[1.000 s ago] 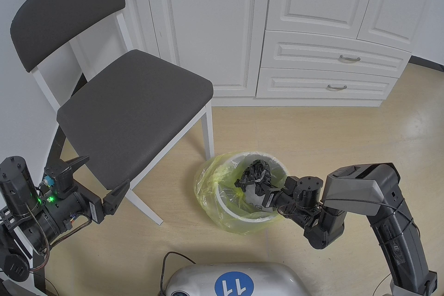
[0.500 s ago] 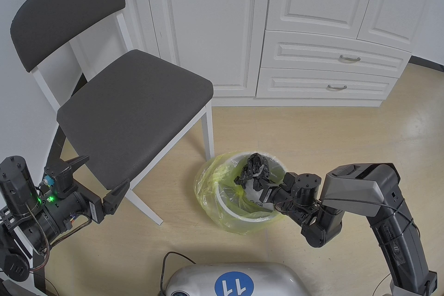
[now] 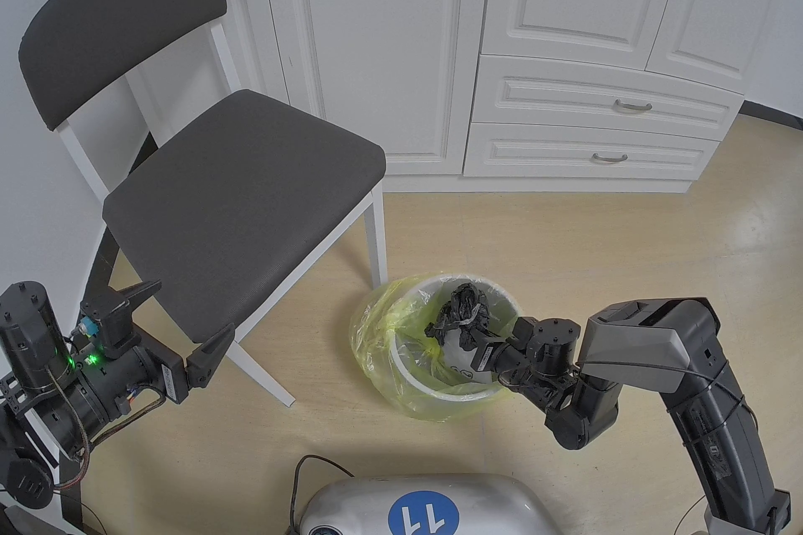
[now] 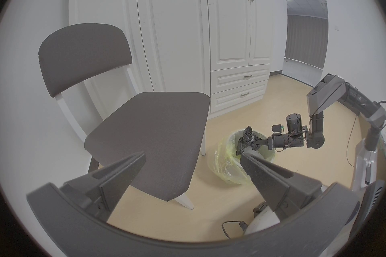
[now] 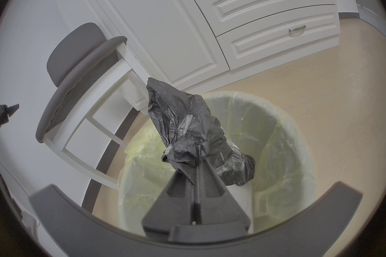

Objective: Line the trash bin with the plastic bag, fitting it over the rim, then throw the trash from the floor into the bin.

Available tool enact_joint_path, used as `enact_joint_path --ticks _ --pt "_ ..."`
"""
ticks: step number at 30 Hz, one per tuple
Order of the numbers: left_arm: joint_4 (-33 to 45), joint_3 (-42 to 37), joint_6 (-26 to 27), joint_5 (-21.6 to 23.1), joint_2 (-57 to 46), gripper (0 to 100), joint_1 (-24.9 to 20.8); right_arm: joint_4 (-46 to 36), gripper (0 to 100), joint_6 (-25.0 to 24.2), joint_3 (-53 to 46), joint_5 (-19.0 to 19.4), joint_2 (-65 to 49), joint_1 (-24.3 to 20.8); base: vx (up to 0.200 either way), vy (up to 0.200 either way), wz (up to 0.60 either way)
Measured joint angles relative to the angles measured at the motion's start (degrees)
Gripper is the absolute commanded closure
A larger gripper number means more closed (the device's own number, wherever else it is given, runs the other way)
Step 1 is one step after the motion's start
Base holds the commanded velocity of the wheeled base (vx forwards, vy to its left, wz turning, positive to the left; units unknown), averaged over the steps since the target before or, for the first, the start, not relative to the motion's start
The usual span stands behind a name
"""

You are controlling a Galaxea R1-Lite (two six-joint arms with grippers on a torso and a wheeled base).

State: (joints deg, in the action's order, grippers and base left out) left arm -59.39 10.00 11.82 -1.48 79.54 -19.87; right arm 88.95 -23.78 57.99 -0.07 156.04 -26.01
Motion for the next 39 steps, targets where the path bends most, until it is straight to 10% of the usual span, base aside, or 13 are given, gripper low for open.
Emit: enact_joint_path --ticks 24,25,39 --pt "0.0 0.09 0.05 0.02 0.13 0 0.0 0.02 100 -0.05 2.21 -0.26 2.21 -0.13 0.0 0.0 0.0" --pt "0.0 0.11 0.02 0.0 0.15 0 0.0 0.02 0 -0.11 2.21 -0.3 2.17 -0.13 0.0 0.0 0.0" --pt "0.02 0.11 0.05 0.0 0.2 0 0.0 0.0 0 -0.18 0.72 -0.28 -0.67 -0.22 0.0 0.0 0.0"
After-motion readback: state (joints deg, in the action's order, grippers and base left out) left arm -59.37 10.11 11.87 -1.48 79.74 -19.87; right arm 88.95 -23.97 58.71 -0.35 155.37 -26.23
